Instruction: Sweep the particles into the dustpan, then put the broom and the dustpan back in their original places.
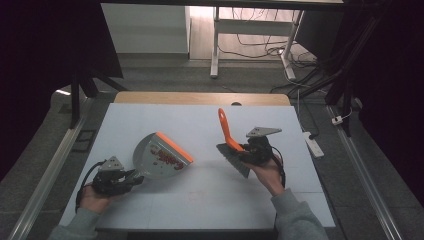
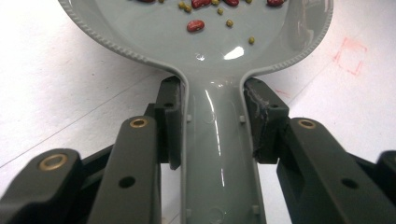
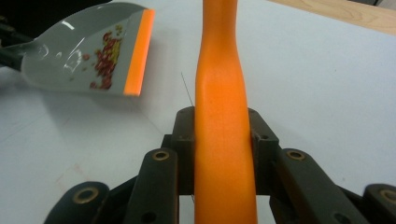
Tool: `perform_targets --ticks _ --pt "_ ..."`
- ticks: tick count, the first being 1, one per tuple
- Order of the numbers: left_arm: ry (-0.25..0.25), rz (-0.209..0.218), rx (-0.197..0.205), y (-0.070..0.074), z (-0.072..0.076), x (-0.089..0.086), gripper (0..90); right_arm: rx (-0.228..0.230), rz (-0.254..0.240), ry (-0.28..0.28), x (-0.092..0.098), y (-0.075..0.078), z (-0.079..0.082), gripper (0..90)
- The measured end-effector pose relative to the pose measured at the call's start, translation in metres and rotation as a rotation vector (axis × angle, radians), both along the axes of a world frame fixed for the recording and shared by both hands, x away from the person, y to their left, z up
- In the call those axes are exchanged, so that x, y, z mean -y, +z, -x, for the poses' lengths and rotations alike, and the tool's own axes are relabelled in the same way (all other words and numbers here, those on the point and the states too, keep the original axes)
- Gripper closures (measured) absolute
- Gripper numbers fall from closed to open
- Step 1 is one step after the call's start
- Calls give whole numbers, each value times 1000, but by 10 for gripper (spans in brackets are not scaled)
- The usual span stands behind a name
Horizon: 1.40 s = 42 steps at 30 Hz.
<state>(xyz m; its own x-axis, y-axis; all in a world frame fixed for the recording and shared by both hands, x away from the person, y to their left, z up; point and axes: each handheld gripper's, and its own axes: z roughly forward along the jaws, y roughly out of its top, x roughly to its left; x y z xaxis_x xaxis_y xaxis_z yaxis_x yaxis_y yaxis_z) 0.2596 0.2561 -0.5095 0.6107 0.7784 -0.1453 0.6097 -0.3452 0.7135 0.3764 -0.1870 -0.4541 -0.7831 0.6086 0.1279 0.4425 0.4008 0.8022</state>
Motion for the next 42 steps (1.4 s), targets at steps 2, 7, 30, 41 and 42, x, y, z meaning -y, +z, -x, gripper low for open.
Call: perform_targets --ticks 2,7,30,41,42 --pt "16 3 3 1 1 0 618 1 -3 2 7 0 5 703" --pt "48 16 15 3 3 -2 618 -3 4 8 19 -2 14 703" --pt "248 29 -36 -2 20 -3 617 -89 -12 -34 61 -14 34 703" --pt "371 42 -44 -7 21 -5 617 -160 -14 -47 69 -23 37 702" --pt "382 45 -44 -7 20 -5 617 -164 -16 -50 70 -23 38 703"
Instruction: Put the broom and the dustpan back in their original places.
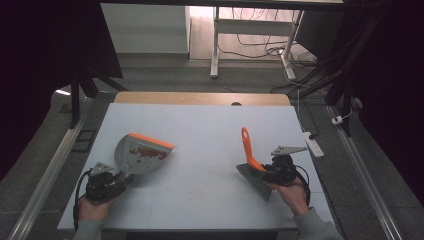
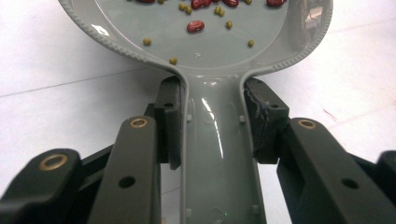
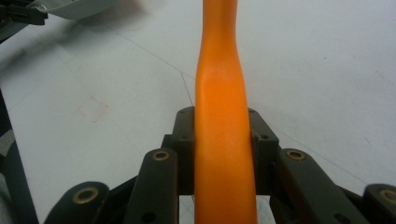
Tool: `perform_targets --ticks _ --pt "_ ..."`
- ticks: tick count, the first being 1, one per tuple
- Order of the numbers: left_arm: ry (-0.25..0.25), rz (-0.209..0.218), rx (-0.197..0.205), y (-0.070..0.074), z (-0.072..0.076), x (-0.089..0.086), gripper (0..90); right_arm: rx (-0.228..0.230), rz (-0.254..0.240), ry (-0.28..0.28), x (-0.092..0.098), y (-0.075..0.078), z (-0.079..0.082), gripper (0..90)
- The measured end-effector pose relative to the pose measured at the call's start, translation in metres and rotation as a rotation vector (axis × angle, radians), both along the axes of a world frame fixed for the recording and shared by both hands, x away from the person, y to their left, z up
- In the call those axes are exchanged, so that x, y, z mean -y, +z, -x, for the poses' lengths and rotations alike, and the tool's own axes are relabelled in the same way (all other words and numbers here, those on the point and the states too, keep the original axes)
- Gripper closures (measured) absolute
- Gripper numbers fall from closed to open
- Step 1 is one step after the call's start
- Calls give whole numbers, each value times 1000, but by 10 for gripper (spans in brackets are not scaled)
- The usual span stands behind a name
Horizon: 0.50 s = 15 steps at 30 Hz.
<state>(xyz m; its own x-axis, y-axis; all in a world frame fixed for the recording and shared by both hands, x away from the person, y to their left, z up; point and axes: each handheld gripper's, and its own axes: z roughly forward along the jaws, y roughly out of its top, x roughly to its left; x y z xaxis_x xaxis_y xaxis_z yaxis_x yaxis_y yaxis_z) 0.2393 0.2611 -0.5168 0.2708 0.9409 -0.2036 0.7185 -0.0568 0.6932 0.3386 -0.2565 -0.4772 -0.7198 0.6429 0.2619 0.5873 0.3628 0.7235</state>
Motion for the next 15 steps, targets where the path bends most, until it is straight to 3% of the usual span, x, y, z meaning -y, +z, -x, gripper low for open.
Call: perform_targets --ticks 15 --pt "134 -10 -24 -7 -4 7 616 -32 5 -8 5 -1 4 702"
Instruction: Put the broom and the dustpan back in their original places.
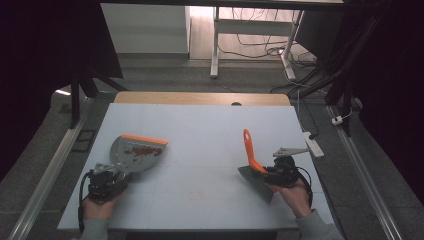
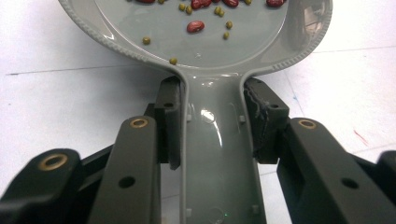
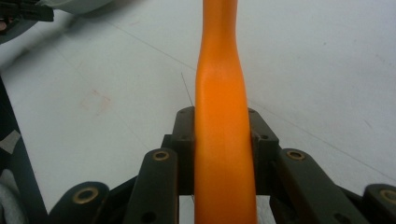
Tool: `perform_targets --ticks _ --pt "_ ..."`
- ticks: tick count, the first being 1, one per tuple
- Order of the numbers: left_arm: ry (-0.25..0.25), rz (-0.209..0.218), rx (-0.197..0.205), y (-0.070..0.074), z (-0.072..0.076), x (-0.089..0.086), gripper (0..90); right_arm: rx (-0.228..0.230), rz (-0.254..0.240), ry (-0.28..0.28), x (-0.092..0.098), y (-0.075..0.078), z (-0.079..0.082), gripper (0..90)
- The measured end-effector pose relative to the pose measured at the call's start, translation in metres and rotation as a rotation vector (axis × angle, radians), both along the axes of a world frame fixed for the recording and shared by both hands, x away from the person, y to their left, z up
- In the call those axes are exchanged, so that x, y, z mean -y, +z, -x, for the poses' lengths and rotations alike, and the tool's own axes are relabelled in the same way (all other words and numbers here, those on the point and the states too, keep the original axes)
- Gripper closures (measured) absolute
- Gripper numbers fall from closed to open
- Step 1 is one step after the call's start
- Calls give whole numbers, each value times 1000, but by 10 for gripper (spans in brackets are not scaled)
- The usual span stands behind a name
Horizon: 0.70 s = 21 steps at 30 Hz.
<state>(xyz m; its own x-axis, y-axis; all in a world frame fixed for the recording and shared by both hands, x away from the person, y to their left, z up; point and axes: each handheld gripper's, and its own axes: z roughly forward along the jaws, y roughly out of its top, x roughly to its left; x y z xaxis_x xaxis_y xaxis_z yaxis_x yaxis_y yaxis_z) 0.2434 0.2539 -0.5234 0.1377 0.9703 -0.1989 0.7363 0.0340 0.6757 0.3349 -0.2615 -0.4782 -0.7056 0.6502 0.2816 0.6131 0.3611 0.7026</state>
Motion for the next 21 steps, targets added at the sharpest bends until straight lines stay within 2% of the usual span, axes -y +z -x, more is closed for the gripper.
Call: perform_targets --ticks 11,18,21 --pt "45 -4 -18 -5 -5 8 616 -28 11 -9 2 -5 -3 703" --pt "48 -18 -43 -10 -9 10 615 -66 15 -59 10 -13 -15 701" --pt "48 -15 -43 -10 -9 9 615 -73 36 -76 13 -15 -21 690"
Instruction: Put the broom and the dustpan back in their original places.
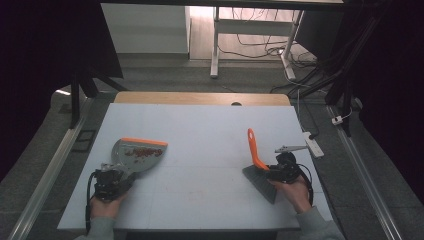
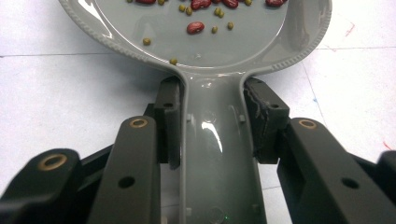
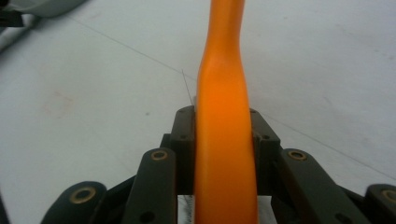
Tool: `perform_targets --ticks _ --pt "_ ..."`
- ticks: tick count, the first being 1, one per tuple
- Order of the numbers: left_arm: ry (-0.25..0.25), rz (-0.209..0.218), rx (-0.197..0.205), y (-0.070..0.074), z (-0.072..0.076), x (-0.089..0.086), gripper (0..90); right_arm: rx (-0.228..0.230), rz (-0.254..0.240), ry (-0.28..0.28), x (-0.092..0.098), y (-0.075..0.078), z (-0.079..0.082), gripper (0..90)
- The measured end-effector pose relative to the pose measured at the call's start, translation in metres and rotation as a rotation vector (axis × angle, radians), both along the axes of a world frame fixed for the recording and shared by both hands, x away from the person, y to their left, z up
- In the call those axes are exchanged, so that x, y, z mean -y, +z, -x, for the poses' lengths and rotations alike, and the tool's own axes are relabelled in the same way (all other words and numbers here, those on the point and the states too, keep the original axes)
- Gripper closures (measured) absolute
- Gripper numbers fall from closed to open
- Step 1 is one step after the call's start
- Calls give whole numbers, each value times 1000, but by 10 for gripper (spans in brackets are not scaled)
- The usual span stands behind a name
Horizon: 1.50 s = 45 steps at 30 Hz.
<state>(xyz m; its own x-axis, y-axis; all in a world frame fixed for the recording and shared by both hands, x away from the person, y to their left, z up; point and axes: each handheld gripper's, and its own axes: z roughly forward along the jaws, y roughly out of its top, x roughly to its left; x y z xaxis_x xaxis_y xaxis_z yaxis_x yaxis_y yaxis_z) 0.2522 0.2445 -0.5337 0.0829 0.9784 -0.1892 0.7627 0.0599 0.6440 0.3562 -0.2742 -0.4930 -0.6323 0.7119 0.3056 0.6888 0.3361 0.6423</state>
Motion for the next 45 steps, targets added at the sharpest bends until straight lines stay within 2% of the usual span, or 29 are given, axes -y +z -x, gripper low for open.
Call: perform_targets --ticks 6,10,13,15,18,20,25,27,31,33,36,40,45 --pt "-2 -8 -1 -1 0 0 613 22 55 -5 5 -4 -9 626" --pt "-6 -8 0 -1 0 0 605 17 78 7 9 -8 -16 571" --pt "-7 -11 6 0 1 0 504 2 102 -5 10 -11 -20 518" --pt "-16 -12 3 1 1 0 411 7 145 -18 11 -12 -21 485" --pt "-13 -28 1 2 3 -1 286 -5 144 -28 13 -14 -23 471" --pt "-14 -25 3 3 5 -2 224 30 183 -48 12 -12 -22 465" --pt "-40 -41 27 11 12 -3 195 53 163 -64 16 -8 -20 480" --pt "-53 -45 41 16 15 -3 193 90 167 -71 16 -4 -17 479" --pt "-108 -46 88 26 21 -4 213 163 145 -27 13 7 -8 497" --pt "-168 -40 111 30 23 -2 240 183 128 15 10 11 -4 498" --pt "-258 -22 136 33 21 -1 259 215 129 70 3 12 2 498" --pt "-329 -2 142 32 13 -1 262 246 114 119 -5 12 9 498" --pt "-391 15 151 32 6 0 262 276 95 156 -11 11 15 505"
